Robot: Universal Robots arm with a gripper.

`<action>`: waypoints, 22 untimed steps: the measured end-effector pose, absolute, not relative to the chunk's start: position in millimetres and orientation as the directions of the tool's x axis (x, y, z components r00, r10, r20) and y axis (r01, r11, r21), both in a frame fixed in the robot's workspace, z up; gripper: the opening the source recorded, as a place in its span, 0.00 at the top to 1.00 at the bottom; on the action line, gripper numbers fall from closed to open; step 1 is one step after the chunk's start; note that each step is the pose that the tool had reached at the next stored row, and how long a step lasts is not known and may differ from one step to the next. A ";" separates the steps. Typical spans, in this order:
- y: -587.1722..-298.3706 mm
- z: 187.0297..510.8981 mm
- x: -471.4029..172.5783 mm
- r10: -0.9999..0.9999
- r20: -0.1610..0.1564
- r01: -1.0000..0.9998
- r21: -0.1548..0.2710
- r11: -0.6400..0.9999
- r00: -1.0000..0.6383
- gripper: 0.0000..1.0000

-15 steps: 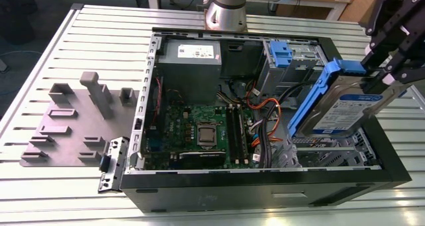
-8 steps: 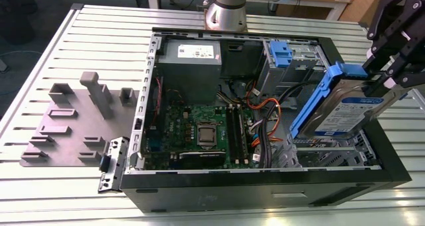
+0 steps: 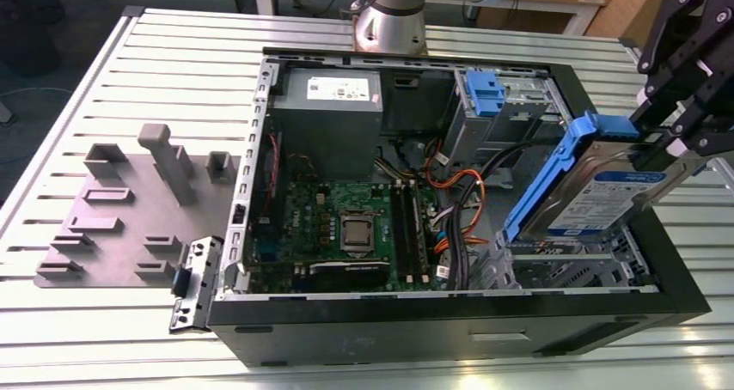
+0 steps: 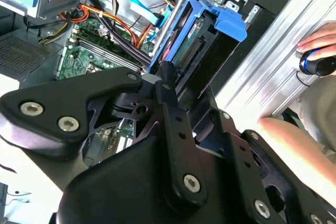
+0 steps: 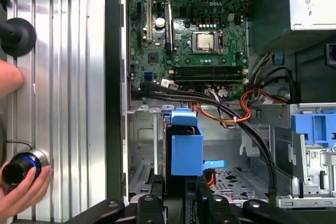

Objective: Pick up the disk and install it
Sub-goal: 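Insert the disk into the insertion slot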

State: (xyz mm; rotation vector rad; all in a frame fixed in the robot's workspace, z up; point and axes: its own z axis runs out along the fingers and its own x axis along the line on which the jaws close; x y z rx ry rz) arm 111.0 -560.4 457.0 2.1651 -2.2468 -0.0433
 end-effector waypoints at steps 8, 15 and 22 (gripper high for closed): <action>-562.5 456.0 111.3 -0.999 -0.004 -0.999 0.035 0.037 -0.037 0.65; -564.3 453.3 111.3 -0.999 -0.004 -0.999 0.035 0.037 -0.037 0.65; -564.5 445.5 111.3 -0.999 -0.004 -0.999 0.035 0.037 -0.037 0.65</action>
